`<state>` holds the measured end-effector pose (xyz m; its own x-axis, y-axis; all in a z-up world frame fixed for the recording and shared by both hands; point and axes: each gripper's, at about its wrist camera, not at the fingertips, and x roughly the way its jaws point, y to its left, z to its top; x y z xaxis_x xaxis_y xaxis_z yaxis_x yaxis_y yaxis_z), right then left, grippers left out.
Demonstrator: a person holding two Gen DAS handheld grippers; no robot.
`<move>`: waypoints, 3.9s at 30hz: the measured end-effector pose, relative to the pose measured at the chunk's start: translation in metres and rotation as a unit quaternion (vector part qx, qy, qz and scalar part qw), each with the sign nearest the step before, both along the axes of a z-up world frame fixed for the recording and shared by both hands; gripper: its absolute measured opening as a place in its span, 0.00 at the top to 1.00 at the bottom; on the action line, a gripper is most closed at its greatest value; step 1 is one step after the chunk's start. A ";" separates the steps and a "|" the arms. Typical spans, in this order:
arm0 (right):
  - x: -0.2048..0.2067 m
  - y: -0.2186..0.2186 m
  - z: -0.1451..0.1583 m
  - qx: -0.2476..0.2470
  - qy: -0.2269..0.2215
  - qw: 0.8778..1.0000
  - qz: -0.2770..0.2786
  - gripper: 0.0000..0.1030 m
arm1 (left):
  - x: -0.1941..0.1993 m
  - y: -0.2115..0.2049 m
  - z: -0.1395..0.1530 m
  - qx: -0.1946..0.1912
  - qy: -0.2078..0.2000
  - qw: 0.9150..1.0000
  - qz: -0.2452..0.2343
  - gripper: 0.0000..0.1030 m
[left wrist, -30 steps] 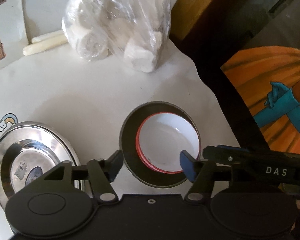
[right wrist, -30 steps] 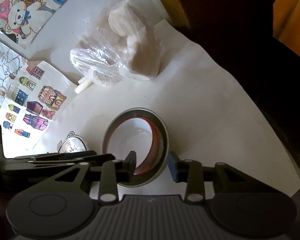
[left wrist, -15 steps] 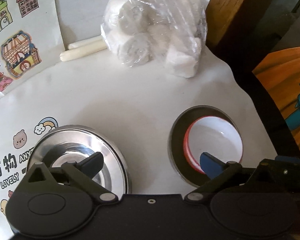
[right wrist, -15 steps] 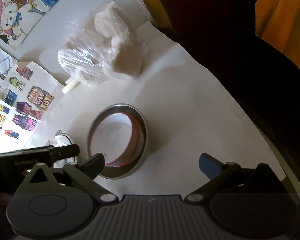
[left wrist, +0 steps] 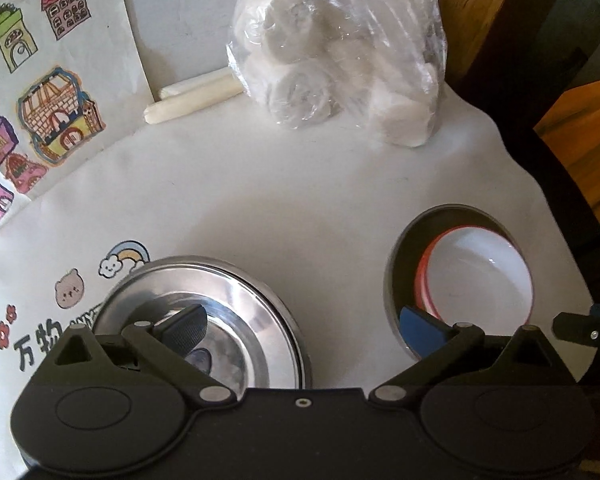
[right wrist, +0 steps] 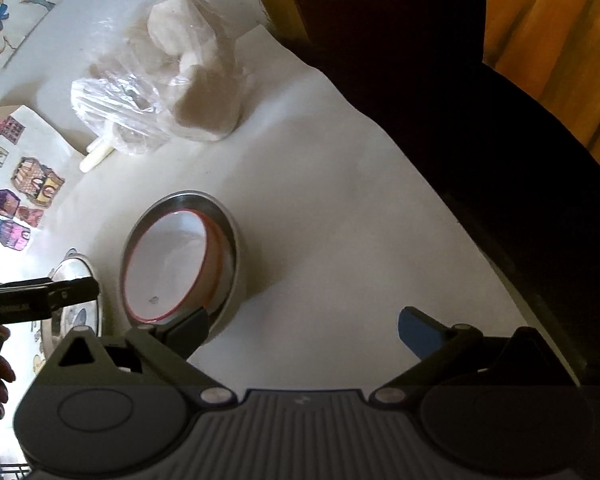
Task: Organize plates and bowls
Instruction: 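Raise both open grippers away from the bowl stack, then move both grippers to opposite sides of the steel bowl's rim, then close both grippers on the steel bowl rim holding the white bowls, then lift the nested bowl stack with both grippers toward the steel plates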
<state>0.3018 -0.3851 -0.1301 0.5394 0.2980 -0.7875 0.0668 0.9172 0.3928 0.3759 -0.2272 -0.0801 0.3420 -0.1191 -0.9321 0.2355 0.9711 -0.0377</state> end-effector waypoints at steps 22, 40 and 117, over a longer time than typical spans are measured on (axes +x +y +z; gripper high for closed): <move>0.027 0.005 -0.002 -0.027 -0.007 0.999 0.038 0.00 | 0.012 -0.034 -0.013 0.047 0.002 0.997 -0.065 0.01; 0.037 0.008 0.001 -0.056 -0.014 0.997 0.047 0.00 | 0.014 -0.053 -0.022 0.093 0.005 0.990 -0.109 0.05; 0.057 0.019 -0.025 0.102 0.048 0.992 0.049 0.90 | 0.012 -0.024 -0.042 -0.121 0.094 0.988 -0.005 0.92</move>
<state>0.3591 -0.3657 -0.1547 0.4259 0.5041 -0.7513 0.0277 0.8227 0.5677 0.3878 -0.2509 -0.1218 0.1640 -0.3485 -0.9228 0.2124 0.9260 -0.3120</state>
